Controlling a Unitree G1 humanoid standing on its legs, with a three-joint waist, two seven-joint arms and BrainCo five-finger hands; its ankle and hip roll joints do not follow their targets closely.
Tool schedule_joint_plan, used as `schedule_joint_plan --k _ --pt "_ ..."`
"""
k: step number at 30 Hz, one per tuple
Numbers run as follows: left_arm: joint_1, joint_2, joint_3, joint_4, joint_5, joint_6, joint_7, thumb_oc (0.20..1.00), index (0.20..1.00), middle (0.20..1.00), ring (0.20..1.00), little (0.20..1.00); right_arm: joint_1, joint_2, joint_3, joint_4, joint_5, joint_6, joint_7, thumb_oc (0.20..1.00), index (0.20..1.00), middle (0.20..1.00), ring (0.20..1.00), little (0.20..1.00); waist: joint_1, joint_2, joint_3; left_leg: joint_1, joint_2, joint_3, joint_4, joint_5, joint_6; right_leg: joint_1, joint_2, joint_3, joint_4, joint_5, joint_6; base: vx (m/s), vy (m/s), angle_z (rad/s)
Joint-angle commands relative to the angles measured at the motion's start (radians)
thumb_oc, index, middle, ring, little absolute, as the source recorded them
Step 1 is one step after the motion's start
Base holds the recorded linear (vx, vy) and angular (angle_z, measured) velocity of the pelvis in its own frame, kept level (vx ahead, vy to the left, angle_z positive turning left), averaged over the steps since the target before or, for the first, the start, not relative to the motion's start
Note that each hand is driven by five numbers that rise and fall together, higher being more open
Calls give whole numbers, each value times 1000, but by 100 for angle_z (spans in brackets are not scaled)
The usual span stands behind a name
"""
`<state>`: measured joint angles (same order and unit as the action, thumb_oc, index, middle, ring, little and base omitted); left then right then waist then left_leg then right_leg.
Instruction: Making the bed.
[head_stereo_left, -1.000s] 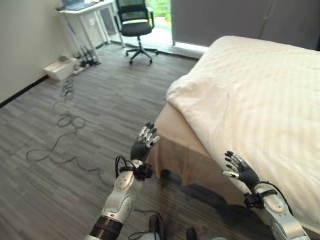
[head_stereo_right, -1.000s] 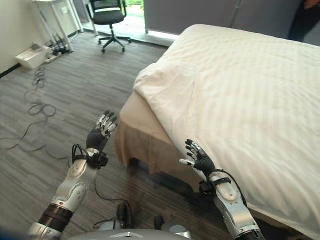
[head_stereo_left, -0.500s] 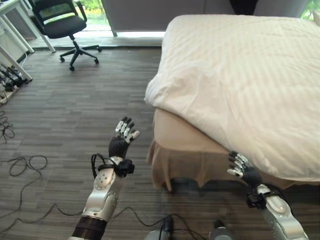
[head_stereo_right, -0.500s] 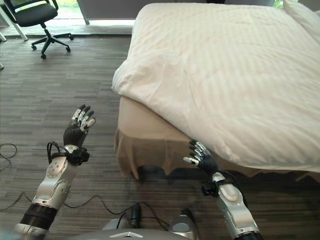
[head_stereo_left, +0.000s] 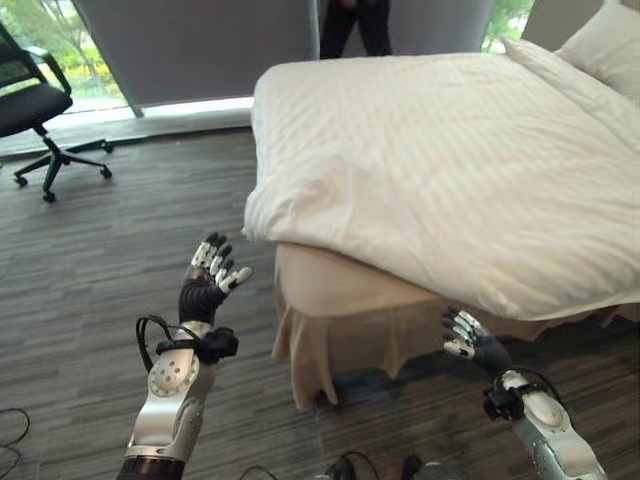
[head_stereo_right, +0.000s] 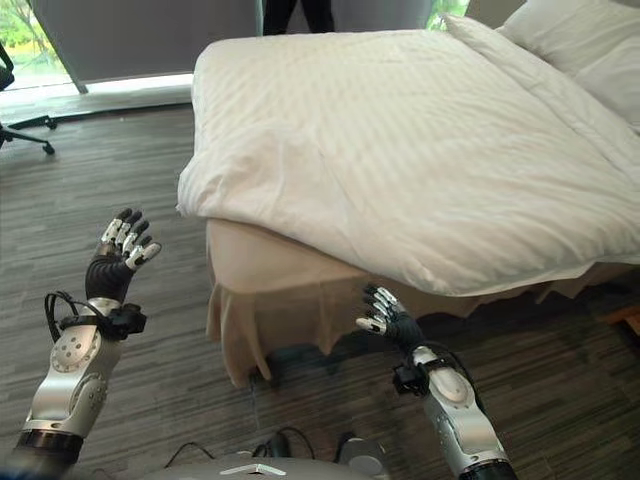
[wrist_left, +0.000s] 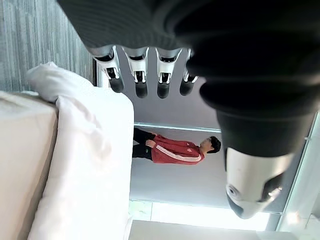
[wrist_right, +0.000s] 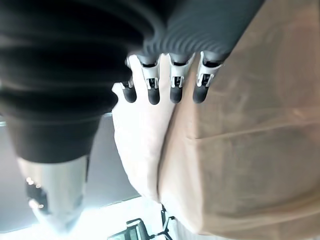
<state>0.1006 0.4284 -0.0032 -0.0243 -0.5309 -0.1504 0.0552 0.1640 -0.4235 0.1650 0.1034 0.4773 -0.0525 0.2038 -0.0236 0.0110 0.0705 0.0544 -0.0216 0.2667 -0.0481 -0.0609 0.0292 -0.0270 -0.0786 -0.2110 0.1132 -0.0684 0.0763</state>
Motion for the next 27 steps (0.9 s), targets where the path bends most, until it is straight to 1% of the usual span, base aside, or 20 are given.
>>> schedule_joint_plan --k 1,2,3,5,8,10,13,14,15,16,17,18,19,20,21,22,23,25,26,27 --pt "-50 13 2 2 -21 -35 -27 1000 1000 1000 1000 1000 -32 -29 -6 -33 34 -41 3 1000 1000 1000 1000 1000 -8 -31 -11 2 77 -152 -7 92 -56 79 7 41 -129 48 11 10 -87 -2" --pt "-175 110 30 99 82 -53 29 1000 1000 1000 1000 1000 72 14 -19 5 185 -28 62 1000 1000 1000 1000 1000 -109 15 67 -29 133 -226 -12 121 -73 -190 2 182 106 80 41 41 -33 8" --pt "-173 103 25 122 78 -58 23 1000 1000 1000 1000 1000 67 9 -18 3 173 -27 70 1000 1000 1000 1000 1000 -112 4 62 -24 119 -236 -13 125 -70 -153 31 247 61 84 43 101 -28 20" --pt "-163 98 36 124 74 -55 22 1000 1000 1000 1000 1000 55 -9 -26 -8 144 -36 73 1000 1000 1000 1000 1000 -82 -5 38 -9 106 -221 -31 121 -65 -96 -9 194 -8 99 39 172 10 29" --pt "-192 143 39 149 123 -38 21 1000 1000 1000 1000 1000 55 -22 -65 11 83 -50 36 1000 1000 1000 1000 1000 -92 0 15 14 102 -213 -39 110 -64 -45 -1 220 -58 97 40 148 15 -51" --pt "-256 185 45 170 128 -41 43 1000 1000 1000 1000 1000 56 -9 -73 11 93 -44 30 1000 1000 1000 1000 1000 -99 5 9 24 98 -206 -39 104 -64 -26 -12 209 -75 100 43 111 10 -22" --pt "-376 273 28 237 116 -43 61 1000 1000 1000 1000 1000 89 -8 -57 4 98 -21 71 1000 1000 1000 1000 1000 -115 13 0 31 94 -201 -39 94 -65 -15 -18 213 -88 99 47 93 11 -3" --pt "-452 363 12 284 144 -35 67 1000 1000 1000 1000 1000 111 -16 -43 6 107 -5 103 1000 1000 1000 1000 1000 -124 20 -2 31 93 -199 -39 90 -66 -16 -21 214 -89 99 49 72 18 1" --pt "-458 365 7 289 143 -37 67 1000 1000 1000 1000 1000 110 -14 -44 7 107 -5 103 1000 1000 1000 1000 1000 -123 18 -1 31 93 -199 -39 90 -66 -16 -21 214 -88 98 50 57 13 -1" --pt "-508 420 -14 323 155 -30 66 1000 1000 1000 1000 1000 121 -26 -35 6 105 1 120 1000 1000 1000 1000 1000 -129 24 0 29 93 -196 -39 89 -68 -19 -23 213 -87 98 52 20 5 -7" --pt "-573 475 -47 371 152 -27 59 1000 1000 1000 1000 1000 128 -35 -31 2 101 6 137 1000 1000 1000 1000 1000 -130 25 2 26 93 -194 -39 88 -69 -22 -25 214 -85 98 54 50 11 -7" --pt "-707 579 -116 486 178 -13 58 1000 1000 1000 1000 1000 139 -58 -21 2 95 12 150 1000 1000 1000 1000 1000 -145 36 2 20 93 -191 -39 88 -73 -27 -28 214 -91 101 57 41 9 -9" --pt "-723 580 -131 495 176 -16 58 1000 1000 1000 1000 1000 139 -54 -25 2 95 12 150 1000 1000 1000 1000 1000 -141 33 3 19 93 -192 -39 88 -73 -27 -29 213 -91 101 57 37 8 0" --pt "-879 661 -228 626 219 -9 63 1000 1000 1000 1000 1000 144 -65 -18 8 112 13 156 1000 1000 1000 1000 1000 -156 45 11 9 95 -186 -39 92 -77 -36 -32 214 -98 108 61 0 0 0" --pt "-902 661 -249 637 216 -12 62 1000 1000 1000 1000 1000 144 -57 -22 9 112 13 156 1000 1000 1000 1000 1000 -150 40 12 8 95 -187 -39 92 -77 -36 -32 213 -98 109 61 0 0 0" --pt "-1004 704 -327 718 277 0 59 1000 1000 1000 1000 1000 143 -64 -16 14 123 12 155 1000 1000 1000 1000 1000 -159 45 19 -4 97 -182 -39 96 -81 -46 -35 212 -103 113 64 -98 6 -6" --pt "-1198 745 -483 839 407 10 88 1000 1000 1000 1000 1000 134 -73 -9 19 142 4 158 1000 1000 1000 1000 1000 -169 49 38 -37 100 -175 -39 104 -86 -76 -37 215 -111 127 67 -133 2 -8" --pt "-1328 747 -604 956 526 31 99 1000 1000 1000 1000 1000 128 -84 8 27 158 -5 158 1000 1000 1000 1000 1000 -181 53 57 -70 105 -165 -39 113 -91 -110 -36 221 -123 143 70 -140 -3 -4" --pt "-1415 735 -683 1001 577 43 102 1000 1000 1000 1000 1000 121 -86 10 23 166 -9 154 1000 1000 1000 1000 1000 -184 48 70 -96 108 -161 -39 120 -94 -134 -36 223 -127 152 71 -153 -3 -4" --pt "-1470 726 -727 1042 618 51 105 1000 1000 1000 1000 1000 119 -93 13 18 179 -12 154 1000 1000 1000 1000 1000 -193 48 86 -118 110 -156 -39 127 -97 -156 -35 226 -132 162 71 -166 1 -7"
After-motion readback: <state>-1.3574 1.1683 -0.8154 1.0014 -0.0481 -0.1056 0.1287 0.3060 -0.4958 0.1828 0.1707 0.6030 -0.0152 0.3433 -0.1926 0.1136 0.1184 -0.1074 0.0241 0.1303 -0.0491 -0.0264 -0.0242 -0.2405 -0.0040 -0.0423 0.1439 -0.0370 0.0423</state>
